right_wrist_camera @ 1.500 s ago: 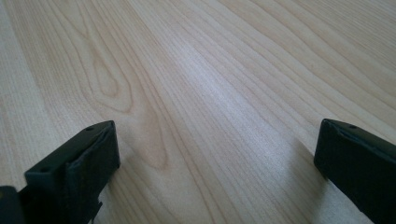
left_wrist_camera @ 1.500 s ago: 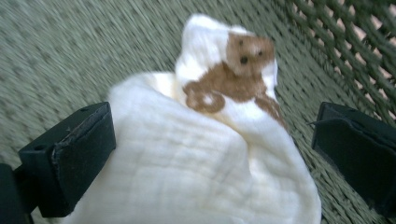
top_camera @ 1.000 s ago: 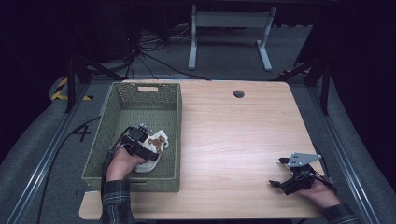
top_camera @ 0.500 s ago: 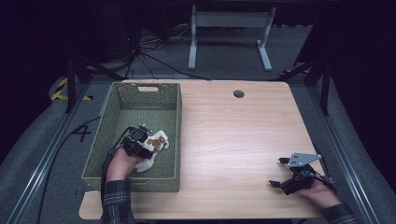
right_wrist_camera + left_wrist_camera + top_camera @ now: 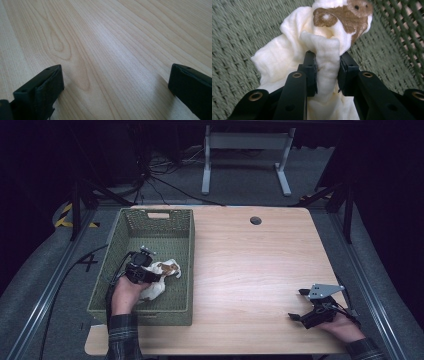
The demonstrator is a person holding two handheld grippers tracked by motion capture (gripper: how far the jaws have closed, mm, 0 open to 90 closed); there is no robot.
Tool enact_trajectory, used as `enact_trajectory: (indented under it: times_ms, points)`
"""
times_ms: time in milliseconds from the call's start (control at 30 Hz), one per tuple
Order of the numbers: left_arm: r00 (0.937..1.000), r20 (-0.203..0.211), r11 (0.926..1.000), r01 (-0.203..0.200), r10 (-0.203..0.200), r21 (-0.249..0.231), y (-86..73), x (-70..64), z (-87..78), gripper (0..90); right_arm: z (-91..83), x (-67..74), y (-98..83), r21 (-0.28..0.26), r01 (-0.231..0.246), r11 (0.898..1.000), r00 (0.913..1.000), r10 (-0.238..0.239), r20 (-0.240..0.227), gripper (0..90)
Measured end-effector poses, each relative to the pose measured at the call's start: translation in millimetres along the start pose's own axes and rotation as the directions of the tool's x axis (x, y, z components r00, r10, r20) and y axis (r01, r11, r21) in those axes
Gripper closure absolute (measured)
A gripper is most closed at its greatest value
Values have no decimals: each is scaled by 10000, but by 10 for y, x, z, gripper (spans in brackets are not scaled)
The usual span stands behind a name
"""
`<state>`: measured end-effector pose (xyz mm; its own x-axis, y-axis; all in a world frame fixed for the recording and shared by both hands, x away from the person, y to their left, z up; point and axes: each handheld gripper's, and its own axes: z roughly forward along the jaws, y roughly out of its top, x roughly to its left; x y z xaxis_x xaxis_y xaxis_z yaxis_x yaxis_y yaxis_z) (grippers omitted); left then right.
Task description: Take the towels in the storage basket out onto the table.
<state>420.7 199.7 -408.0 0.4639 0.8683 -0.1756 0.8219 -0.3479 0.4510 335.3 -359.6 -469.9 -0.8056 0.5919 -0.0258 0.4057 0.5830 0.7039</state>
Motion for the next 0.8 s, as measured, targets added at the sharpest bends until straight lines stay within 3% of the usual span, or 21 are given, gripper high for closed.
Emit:
enact_trajectory:
  times_ms: [133, 333, 467, 667, 800]
  points:
    - [9998, 182, 9994, -21, 27, -352, 4, -4, -52, 718, 0, 0, 0, 0, -3, 10000, 10000, 3, 4, 3]
    - [9968, 765, 9896, -135, 246, -1429, 3, -11, -223, 718, 0, 0, 0, 1, -1, 10000, 10000, 1, 1, 3]
    - [9962, 843, 9770, -44, 229, -2134, -10, -18, -341, 717, 0, 0, 0, 5, -3, 10000, 10000, 3, -2, 3]
    - [9894, 1370, 9508, -27, 475, -3098, -41, -14, -481, 717, 0, 0, 0, 0, 1, 10000, 10000, -1, 1, 3]
    - [9865, 1458, 9433, -219, 741, -3313, -29, -49, -537, 719, 0, 0, 0, 0, 2, 10000, 10000, -2, 2, 3]
